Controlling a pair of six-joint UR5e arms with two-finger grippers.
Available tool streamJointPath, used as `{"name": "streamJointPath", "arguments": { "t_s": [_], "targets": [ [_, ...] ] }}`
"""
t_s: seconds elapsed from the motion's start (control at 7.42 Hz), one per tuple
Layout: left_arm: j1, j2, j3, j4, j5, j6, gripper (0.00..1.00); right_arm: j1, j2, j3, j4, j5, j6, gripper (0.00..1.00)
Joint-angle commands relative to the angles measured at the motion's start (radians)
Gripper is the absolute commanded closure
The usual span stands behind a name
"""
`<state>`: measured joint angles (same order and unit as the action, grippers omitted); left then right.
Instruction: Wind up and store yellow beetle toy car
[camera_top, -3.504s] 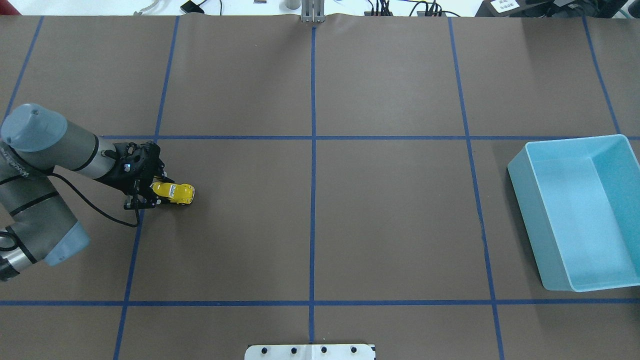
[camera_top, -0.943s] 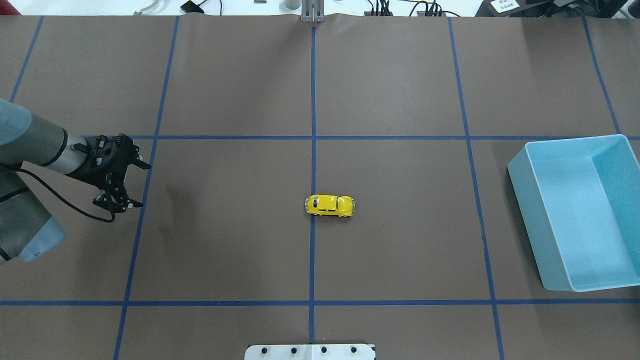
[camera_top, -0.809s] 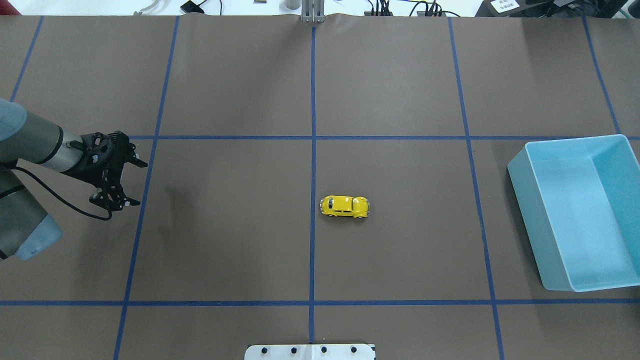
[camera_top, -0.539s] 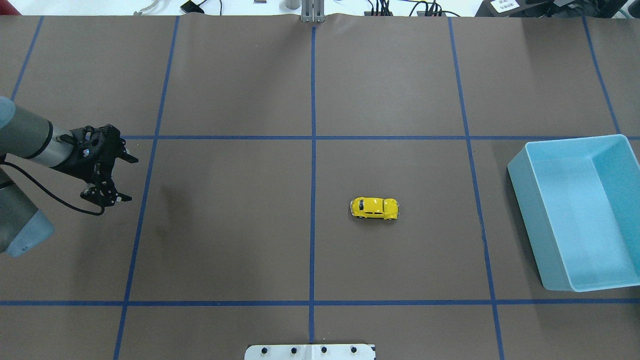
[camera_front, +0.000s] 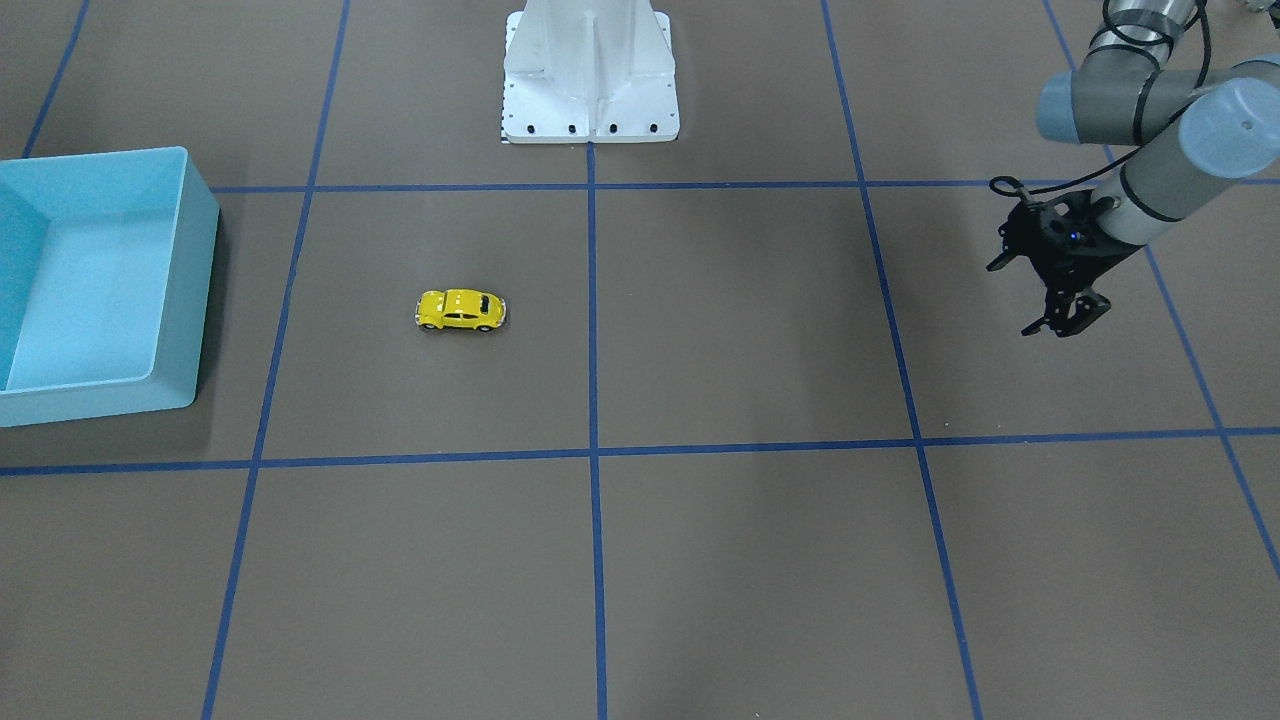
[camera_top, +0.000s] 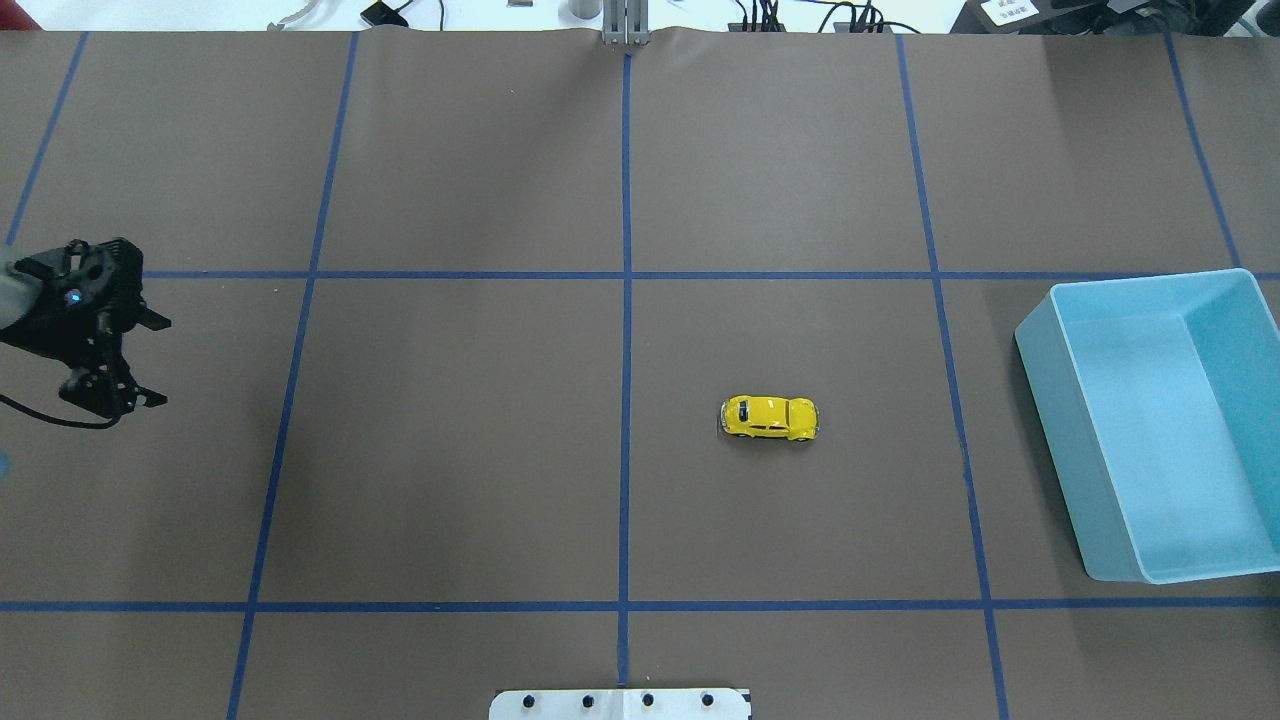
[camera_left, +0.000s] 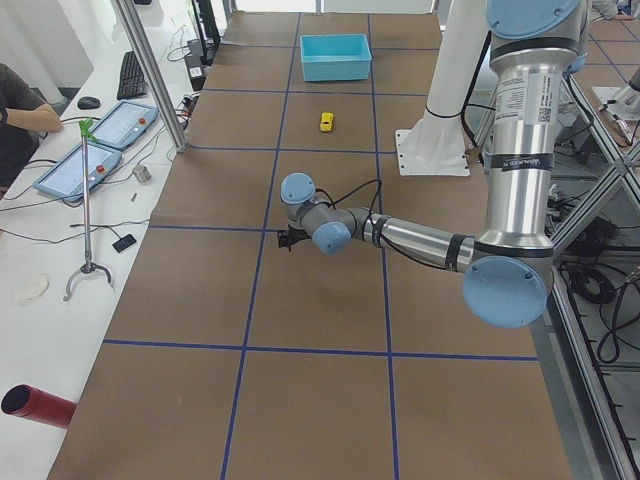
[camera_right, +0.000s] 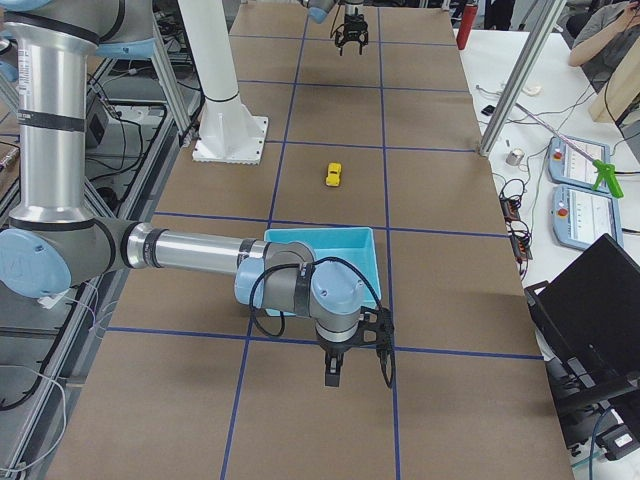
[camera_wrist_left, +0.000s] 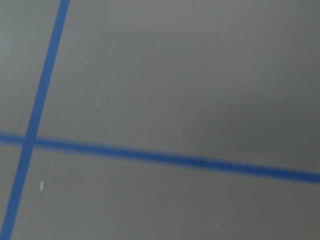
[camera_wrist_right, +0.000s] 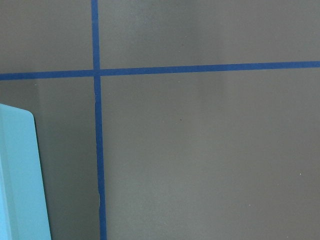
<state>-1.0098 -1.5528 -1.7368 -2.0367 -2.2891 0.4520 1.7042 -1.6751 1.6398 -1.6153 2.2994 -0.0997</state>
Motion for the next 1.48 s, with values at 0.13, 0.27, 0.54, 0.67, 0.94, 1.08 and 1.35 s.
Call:
{"name": "streamJointPath", "arguments": {
  "t_s": [0.13, 0.27, 0.54, 0.67, 0.94, 1.08, 1.35],
  "targets": [
    [-0.256, 0.074, -0.012, 0.249, -0.001, -0.003, 0.0, 0.002, 0.0, 0.003, 0.0, 0.002, 0.0, 0.0],
    [-0.329, 0.086, -0.009, 0.298, 0.006, -0.003, 0.0, 0.002, 0.0, 0.006, 0.0, 0.002, -0.005, 0.0],
    [-0.474, 0.141, -0.004, 0.336, 0.026, -0.006, 0.0, 0.002, 0.02, 0.072, 0.0, 0.008, -0.009, 0.0],
    [-0.54, 0.163, 0.014, 0.336, 0.02, -0.006, 0.0, -0.009, 0.023, 0.099, -0.002, 0.011, -0.011, 0.0],
    [-0.604, 0.163, 0.023, 0.334, -0.041, -0.188, 0.0, -0.188, 0.095, 0.109, -0.006, -0.003, -0.012, 0.0],
    [-0.602, 0.16, 0.014, 0.323, -0.059, -0.32, 0.0, -0.249, 0.144, 0.11, -0.011, -0.003, -0.012, 0.0],
    [-0.602, 0.16, 0.02, 0.311, -0.061, -0.323, 0.0, -0.383, 0.225, 0.132, -0.047, -0.006, -0.014, 0.0]
  ]
}}
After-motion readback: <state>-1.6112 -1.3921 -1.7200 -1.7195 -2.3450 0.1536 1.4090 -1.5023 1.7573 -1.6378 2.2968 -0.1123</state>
